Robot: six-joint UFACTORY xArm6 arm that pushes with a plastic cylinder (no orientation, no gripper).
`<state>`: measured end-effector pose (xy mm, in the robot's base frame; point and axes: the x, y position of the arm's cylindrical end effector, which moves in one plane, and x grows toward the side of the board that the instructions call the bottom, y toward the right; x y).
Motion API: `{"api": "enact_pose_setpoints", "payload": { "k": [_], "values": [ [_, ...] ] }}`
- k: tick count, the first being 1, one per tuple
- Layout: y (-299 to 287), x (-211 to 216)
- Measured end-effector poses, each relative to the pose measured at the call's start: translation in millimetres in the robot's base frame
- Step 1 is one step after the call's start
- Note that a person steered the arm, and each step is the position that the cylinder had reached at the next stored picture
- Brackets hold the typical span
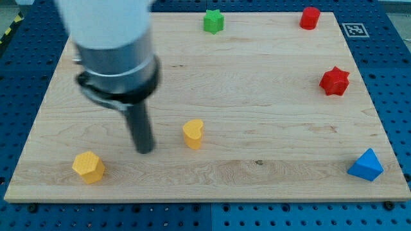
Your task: Move the yellow hexagon into the yellow heart
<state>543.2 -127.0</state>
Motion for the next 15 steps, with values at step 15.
{"api": "enact_pose_setpoints", "payload": {
  "k": [15],
  "values": [
    [-16,-9]
  ]
}}
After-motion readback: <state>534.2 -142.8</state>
